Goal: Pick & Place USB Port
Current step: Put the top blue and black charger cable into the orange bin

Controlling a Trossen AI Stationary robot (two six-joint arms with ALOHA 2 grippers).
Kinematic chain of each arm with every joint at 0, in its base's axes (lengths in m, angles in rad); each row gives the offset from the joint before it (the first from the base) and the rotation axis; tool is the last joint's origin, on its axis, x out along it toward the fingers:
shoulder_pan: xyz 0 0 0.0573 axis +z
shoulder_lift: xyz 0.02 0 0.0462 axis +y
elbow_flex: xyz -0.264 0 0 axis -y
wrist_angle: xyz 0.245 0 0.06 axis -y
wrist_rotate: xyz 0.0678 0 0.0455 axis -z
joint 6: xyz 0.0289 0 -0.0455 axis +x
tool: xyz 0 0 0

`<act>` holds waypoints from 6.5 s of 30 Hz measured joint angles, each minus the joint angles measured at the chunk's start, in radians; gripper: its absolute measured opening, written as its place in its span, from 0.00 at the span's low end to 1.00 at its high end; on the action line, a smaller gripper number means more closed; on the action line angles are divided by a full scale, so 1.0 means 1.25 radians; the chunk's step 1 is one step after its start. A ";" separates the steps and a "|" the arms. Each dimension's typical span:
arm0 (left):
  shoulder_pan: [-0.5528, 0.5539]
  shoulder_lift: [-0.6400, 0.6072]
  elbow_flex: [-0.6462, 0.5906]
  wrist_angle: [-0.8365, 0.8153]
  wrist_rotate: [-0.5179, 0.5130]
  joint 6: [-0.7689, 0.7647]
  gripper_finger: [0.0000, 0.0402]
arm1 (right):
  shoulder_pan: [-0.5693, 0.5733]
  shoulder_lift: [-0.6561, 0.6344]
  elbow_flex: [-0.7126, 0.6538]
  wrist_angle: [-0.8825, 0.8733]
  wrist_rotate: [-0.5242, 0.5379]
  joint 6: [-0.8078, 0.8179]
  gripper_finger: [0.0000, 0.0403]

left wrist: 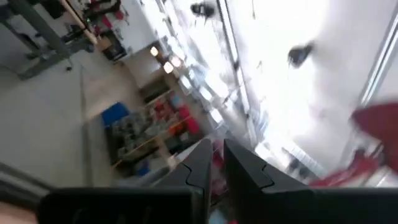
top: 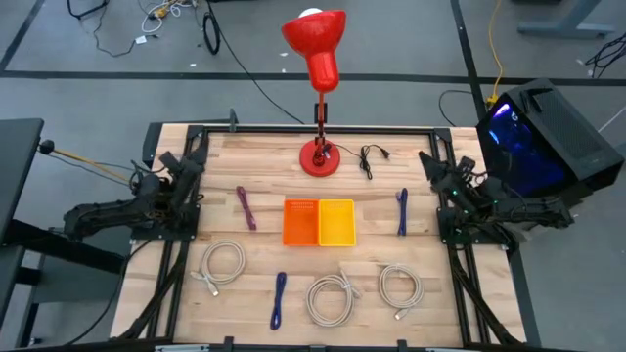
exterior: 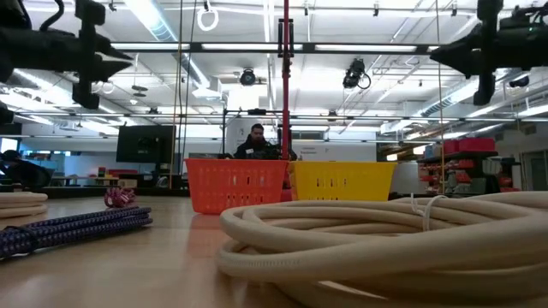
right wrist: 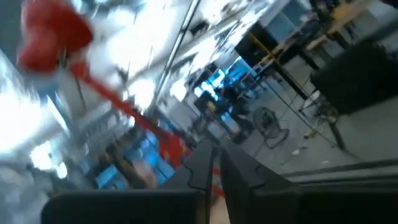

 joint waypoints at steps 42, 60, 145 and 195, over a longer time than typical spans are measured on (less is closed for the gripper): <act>0.113 0.842 0.944 -0.259 0.509 0.318 0.12 | -0.029 0.631 0.726 -0.102 0.379 -0.658 0.08; 0.095 0.842 0.944 -0.254 0.504 0.263 0.12 | -0.030 0.645 0.726 -0.119 0.321 -0.661 0.08; 0.091 0.947 0.943 -0.590 0.791 0.301 0.12 | -0.146 0.870 0.599 -1.269 -0.610 0.339 0.15; 0.091 0.947 0.943 -0.558 0.806 0.299 0.12 | -0.180 0.899 0.369 -0.982 -0.660 0.445 0.35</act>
